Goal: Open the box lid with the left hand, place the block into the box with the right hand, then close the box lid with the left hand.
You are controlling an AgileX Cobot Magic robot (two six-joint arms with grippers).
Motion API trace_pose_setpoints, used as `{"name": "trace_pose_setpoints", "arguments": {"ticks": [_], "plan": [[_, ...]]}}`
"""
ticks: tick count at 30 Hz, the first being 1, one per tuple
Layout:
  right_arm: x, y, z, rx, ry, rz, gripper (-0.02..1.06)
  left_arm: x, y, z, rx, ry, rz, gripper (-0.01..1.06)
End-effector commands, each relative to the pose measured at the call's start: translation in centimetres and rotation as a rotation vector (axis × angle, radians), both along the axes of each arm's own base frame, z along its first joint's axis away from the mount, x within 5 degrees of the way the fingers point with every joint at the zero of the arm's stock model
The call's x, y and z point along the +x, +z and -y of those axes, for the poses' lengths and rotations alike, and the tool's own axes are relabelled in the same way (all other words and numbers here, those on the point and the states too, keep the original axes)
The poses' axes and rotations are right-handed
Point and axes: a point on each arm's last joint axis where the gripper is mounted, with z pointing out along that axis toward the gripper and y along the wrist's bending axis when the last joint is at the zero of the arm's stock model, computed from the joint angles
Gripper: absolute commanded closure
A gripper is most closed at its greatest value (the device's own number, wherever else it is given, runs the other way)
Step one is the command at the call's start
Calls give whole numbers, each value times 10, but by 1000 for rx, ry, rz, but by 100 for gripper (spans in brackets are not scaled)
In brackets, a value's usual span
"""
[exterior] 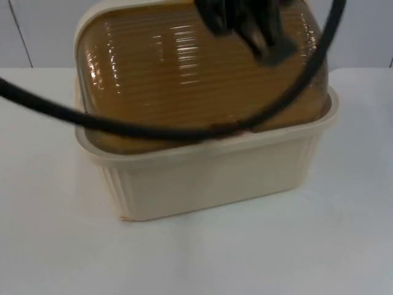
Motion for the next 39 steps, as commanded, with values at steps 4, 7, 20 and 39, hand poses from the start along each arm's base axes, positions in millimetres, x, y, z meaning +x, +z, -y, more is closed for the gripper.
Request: {"name": "trace_pose_setpoints", "arguments": {"ticks": [4,7,20,39], "plan": [[-1,0,1,3,-3,10,0,0,60,-45,-251,142,187,105],[-1,0,1,3,-3,10,0,6,78,-68,-395,246,215,105],[-1,0,1,3,-3,10,0,52,86,-218,-868,893,58,105],[-2,-1,0,9,-2,-4,0,72,28,-251,-346,1013,-275,105]]}}
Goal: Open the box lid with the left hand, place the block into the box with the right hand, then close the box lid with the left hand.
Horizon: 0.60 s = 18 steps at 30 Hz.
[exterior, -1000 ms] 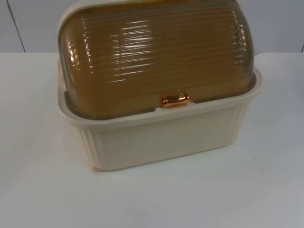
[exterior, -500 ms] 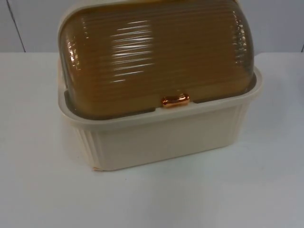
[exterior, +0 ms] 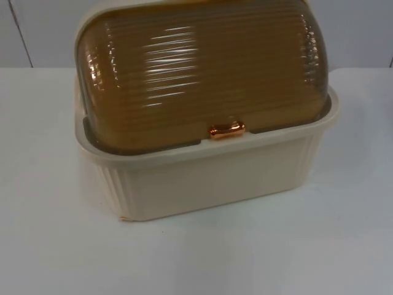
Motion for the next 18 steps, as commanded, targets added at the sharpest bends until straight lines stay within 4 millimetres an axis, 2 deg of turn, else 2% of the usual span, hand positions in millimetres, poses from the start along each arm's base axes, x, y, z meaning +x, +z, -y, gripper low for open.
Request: {"name": "trace_pose_setpoints", "arguments": {"ticks": [1,4,8,18], "plan": [[-2,-1,1,3,-3,-4,0,0,3,-7,59,44,-55,105],[-2,-1,1,3,-3,-4,0,2,11,-13,121,92,-53,105],[-2,-1,1,3,-3,-6,0,2,27,0,22,82,48,105],[-2,-1,0,5,-3,-6,0,3,26,6,9,63,50,105]]}}
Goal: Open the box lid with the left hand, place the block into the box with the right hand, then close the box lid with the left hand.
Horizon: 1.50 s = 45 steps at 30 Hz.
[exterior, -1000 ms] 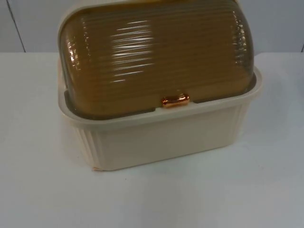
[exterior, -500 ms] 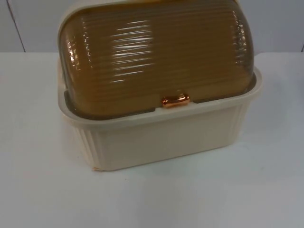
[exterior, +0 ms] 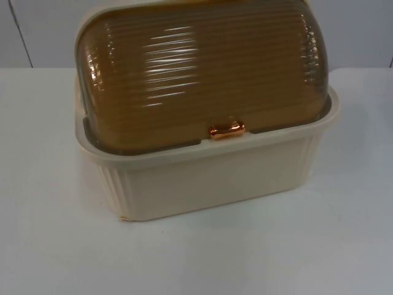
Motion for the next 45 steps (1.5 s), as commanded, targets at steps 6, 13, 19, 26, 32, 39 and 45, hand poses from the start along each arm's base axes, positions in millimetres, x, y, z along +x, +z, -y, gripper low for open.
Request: {"name": "trace_pose_setpoints", "arguments": {"ticks": [6,13,19,26,32,39,45], "plan": [[-1,0,1,4,-3,1,0,1,1,2,-29,2,3,105],[-2,-1,1,5,-3,-2,0,2,-2,3,-100,23,-15,13],[-2,-1,0,6,-2,-14,0,-4,7,3,-113,31,29,11],[-7,1,0,7,-2,-16,0,-23,35,4,-181,39,169,12],[-28,19,-3,-12,-4,51,0,-39,51,4,-173,34,228,12],[-53,35,-7,-22,-4,113,0,-43,52,4,-174,33,217,12],[-68,30,-10,-7,0,6,0,-55,60,6,-224,28,234,12]]}}
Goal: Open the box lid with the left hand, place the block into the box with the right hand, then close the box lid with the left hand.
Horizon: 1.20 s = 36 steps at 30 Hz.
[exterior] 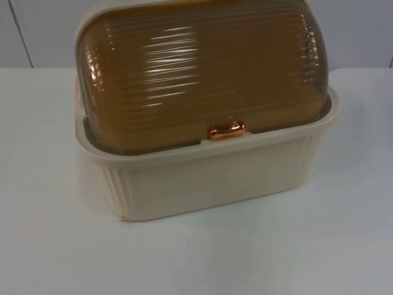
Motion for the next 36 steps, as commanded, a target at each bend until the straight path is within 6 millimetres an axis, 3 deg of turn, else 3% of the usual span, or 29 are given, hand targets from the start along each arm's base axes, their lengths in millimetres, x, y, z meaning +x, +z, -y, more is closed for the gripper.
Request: {"name": "trace_pose_setpoints", "arguments": {"ticks": [1,11,15,20,23,25,26,30,31,33,34,35,36], "plan": [[-5,-3,0,0,-1,-45,0,-4,4,2,-45,-8,6,12],[-16,-14,-2,88,-40,-188,0,-17,-26,10,33,-54,-359,12],[-37,-2,-6,53,-35,-107,0,-26,-22,18,61,-91,-493,12],[-74,12,-14,42,-28,13,0,-37,8,15,36,-66,-465,12],[-94,11,-18,33,-11,42,0,-57,31,21,-45,-117,-352,12],[-121,14,-22,33,9,105,0,-83,48,23,-67,-152,-246,12],[-121,14,-22,33,9,105,0,-83,48,23,-67,-152,-246,12],[-182,22,-21,1,-30,265,0,-149,76,14,23,-129,-26,12],[-194,23,-21,-1,-43,299,0,-162,79,12,33,-120,9,12],[-201,24,-21,-5,-46,318,0,-170,81,11,37,-116,29,12],[-222,24,-21,-18,-55,376,0,-194,85,9,48,-112,88,12],[-228,24,-22,-19,-55,396,0,-202,86,8,56,-113,109,12],[-245,24,-23,-21,-54,447,0,-222,89,6,80,-113,171,12]]}}
